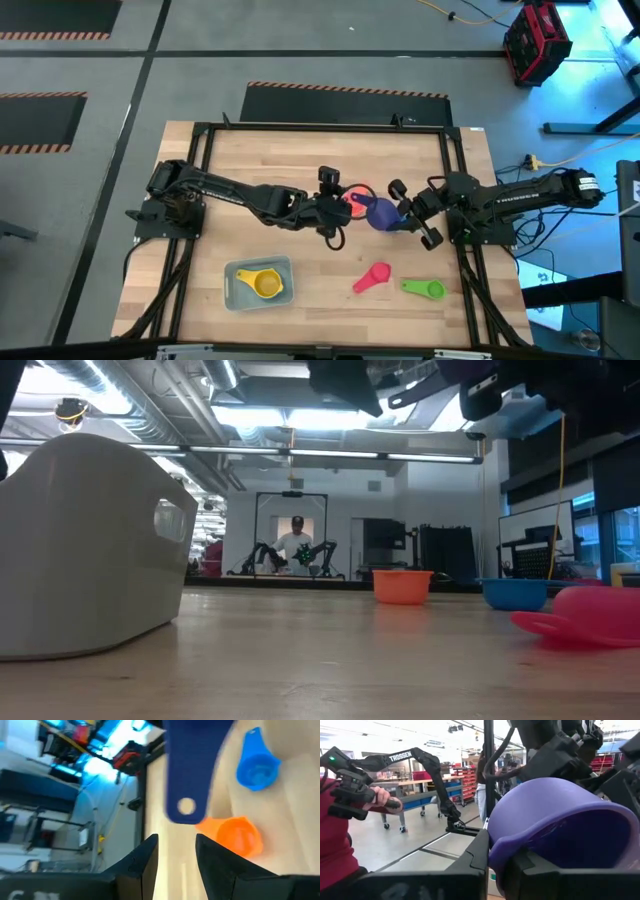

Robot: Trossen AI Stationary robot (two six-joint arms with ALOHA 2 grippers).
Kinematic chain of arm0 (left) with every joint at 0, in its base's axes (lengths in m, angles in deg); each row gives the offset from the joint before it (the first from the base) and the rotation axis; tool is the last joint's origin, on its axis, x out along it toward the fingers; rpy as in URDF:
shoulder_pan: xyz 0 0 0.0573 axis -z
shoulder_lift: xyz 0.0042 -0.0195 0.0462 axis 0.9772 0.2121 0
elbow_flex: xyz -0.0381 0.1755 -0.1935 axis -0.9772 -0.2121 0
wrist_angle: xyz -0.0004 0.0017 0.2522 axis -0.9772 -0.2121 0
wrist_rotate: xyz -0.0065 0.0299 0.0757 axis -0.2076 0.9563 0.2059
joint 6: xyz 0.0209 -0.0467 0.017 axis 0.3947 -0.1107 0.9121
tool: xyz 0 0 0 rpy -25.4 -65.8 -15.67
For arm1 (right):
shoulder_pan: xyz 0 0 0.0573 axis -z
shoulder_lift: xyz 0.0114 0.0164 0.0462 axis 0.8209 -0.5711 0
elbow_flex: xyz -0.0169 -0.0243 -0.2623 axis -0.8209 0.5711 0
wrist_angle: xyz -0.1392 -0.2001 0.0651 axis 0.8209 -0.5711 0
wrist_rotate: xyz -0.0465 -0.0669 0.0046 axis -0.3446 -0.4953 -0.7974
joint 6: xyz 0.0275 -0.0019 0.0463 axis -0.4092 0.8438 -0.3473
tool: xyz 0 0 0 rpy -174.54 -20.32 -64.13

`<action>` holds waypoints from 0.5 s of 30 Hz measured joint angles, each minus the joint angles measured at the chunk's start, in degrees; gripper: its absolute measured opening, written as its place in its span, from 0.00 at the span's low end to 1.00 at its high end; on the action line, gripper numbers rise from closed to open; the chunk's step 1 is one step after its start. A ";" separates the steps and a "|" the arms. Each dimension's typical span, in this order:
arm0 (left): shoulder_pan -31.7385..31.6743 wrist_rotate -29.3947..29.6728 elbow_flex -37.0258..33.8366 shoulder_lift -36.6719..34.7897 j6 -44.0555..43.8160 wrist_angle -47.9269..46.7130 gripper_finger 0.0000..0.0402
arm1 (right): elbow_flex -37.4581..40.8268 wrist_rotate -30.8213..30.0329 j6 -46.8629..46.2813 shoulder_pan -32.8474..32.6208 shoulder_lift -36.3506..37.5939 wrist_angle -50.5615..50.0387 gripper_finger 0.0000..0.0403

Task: Nest measuring cups in basket
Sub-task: Stack the violet measuring cup on top of the yellow measuring cup in the gray bin

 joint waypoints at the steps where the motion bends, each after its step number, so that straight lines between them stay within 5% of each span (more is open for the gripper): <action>1: 0.06 0.93 0.00 0.00 -0.26 0.01 0.31 | 0.00 0.00 0.01 -0.02 0.00 -0.01 0.07; 15: -1.07 -0.76 0.07 -0.02 -11.89 0.22 0.39 | 0.00 0.23 1.65 -0.02 0.00 -0.05 0.07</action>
